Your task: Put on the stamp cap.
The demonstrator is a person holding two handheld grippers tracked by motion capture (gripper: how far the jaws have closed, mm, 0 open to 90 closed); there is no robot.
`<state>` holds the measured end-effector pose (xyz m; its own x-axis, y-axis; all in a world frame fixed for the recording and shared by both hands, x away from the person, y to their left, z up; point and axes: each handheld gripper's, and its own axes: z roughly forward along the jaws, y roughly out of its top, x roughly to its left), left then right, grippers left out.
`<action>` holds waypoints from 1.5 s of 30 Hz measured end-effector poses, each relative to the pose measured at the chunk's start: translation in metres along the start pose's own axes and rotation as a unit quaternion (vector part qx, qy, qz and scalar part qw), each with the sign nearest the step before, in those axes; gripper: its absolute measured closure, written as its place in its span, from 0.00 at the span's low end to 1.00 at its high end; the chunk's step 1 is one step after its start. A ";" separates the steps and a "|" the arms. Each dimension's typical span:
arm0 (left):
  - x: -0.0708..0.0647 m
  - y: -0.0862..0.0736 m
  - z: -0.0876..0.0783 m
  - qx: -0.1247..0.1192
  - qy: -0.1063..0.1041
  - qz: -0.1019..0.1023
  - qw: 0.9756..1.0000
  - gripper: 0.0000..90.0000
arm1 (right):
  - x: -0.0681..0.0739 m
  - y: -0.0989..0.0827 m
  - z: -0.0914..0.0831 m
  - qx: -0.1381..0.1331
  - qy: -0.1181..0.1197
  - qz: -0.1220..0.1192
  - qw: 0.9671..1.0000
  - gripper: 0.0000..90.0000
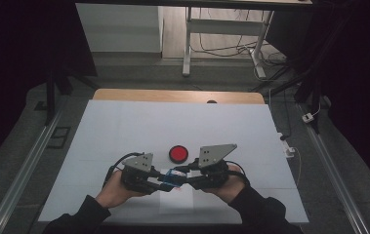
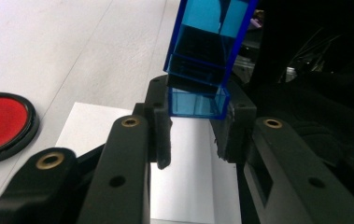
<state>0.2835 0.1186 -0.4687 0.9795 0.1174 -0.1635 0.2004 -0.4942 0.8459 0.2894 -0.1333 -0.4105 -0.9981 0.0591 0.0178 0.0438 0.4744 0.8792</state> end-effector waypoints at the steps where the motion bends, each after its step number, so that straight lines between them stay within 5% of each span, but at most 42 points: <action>1: 0.000 0.000 0.000 0.000 -0.001 0.004 1.000 0.77 | 0.000 0.000 0.000 0.000 0.002 0.002 1.000 0.77; 20: -0.003 0.000 -0.005 -0.021 -0.016 0.040 0.999 0.77 | 0.000 -0.001 -0.001 -0.018 0.034 -0.002 0.999 0.77; 29: -0.002 -0.001 -0.004 -0.015 -0.016 0.033 0.999 0.77 | 0.000 -0.002 0.001 -0.012 0.034 -0.002 0.999 0.77; 37: -0.009 0.000 0.005 0.029 0.021 0.048 0.998 0.61 | 0.000 -0.001 0.001 -0.006 0.015 -0.005 1.000 0.77; 45: -0.008 -0.001 0.003 0.035 0.056 0.021 0.998 0.51 | 0.001 -0.002 0.001 0.005 0.006 -0.008 1.000 0.77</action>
<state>0.2756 0.1156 -0.4701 0.9796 0.1894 -0.0678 0.1643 -0.5592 0.8126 0.2887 -0.1328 -0.4124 -0.9991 0.0414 0.0094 0.0283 0.4836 0.8748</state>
